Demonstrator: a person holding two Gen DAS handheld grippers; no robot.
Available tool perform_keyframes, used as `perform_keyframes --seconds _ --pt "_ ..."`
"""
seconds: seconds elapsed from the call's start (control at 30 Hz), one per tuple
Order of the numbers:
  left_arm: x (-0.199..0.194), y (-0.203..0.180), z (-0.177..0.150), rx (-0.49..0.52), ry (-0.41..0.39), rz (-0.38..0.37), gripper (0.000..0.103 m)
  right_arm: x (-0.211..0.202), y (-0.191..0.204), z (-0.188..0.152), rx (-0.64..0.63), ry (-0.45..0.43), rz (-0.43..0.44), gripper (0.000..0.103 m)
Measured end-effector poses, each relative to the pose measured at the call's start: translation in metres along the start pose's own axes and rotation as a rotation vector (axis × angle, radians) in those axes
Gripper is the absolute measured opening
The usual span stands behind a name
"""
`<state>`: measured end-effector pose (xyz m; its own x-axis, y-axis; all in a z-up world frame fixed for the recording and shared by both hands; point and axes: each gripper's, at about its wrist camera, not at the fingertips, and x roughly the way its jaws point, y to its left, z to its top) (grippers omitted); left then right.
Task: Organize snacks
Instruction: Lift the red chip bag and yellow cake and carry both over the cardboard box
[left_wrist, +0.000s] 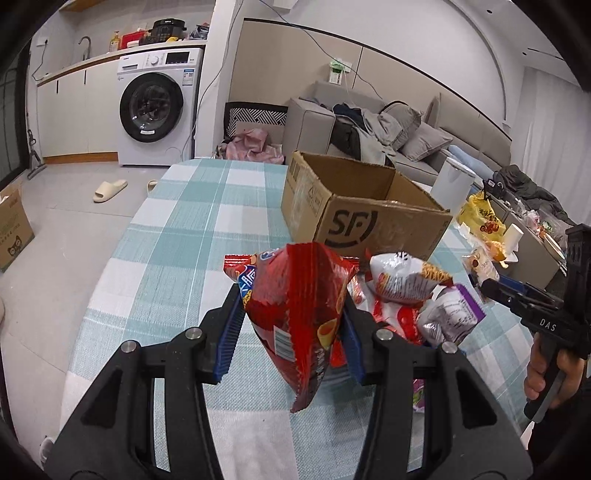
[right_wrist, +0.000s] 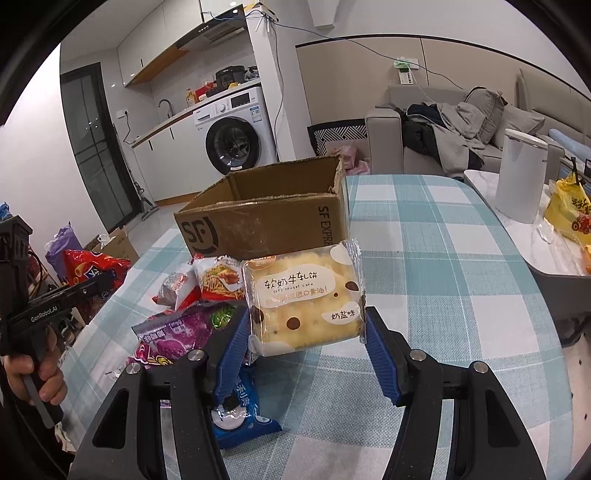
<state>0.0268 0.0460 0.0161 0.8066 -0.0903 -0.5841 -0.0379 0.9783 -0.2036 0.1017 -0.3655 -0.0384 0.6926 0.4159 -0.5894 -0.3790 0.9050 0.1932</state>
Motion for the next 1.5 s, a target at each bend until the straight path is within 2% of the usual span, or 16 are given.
perform_keyframes --seconds 0.6,1.17,1.5 --pt "0.012 -0.038 0.049 0.040 -0.074 -0.045 0.045 0.001 0.013 0.043 -0.018 -0.061 0.025 0.062" --pt "0.042 -0.052 0.090 0.058 -0.092 -0.064 0.045 0.018 0.028 0.083 -0.050 -0.074 0.037 0.062" --pt "0.075 -0.060 0.107 0.071 -0.079 -0.064 0.045 0.037 0.023 0.095 -0.035 -0.065 0.037 0.062"
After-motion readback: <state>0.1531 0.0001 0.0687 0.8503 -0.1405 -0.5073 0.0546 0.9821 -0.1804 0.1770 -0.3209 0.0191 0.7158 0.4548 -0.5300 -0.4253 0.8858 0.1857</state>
